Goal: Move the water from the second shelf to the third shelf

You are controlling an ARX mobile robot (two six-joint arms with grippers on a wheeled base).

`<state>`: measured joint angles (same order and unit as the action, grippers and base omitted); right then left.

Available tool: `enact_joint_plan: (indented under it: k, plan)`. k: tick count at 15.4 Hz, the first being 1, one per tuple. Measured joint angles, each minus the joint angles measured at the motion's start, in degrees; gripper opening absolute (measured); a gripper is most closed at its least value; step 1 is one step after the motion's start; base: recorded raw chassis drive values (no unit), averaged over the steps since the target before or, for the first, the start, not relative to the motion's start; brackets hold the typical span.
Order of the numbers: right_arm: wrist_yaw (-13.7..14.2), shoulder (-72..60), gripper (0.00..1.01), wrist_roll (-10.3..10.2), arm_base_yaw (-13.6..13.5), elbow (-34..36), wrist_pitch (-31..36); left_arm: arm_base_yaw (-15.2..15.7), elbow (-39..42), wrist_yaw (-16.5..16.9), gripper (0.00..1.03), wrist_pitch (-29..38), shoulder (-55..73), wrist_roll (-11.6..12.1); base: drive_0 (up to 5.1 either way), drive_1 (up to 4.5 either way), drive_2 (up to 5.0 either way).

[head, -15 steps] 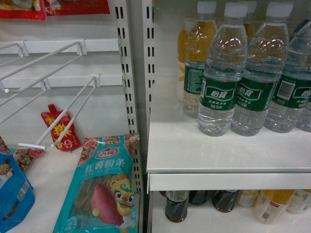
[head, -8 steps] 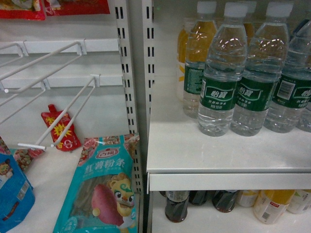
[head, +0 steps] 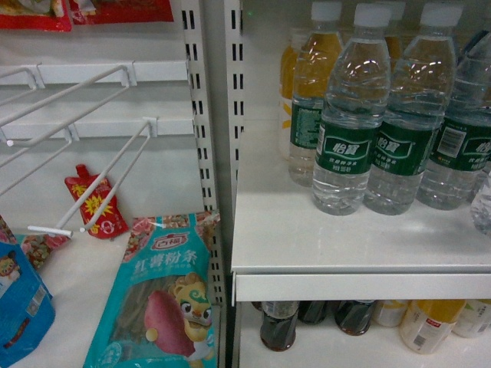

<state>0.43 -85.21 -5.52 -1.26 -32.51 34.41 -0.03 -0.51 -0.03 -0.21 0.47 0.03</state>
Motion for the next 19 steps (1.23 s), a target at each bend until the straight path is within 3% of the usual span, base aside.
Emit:
enact_joint_plan:
  k: [9, 19]
  plan:
    - [1.6, -7.5, 0.39, 0.1, -1.0, -5.7, -1.4, 0.0, 0.0, 0.0, 0.98, 0.0, 0.0, 0.0, 0.0, 0.00, 0.0]
    - [1.9, -8.1, 0.39, -1.0, -1.4, -7.0, -3.7, 0.0, 0.0, 0.0, 0.98, 0.0, 0.0, 0.0, 0.0, 0.00, 0.0]
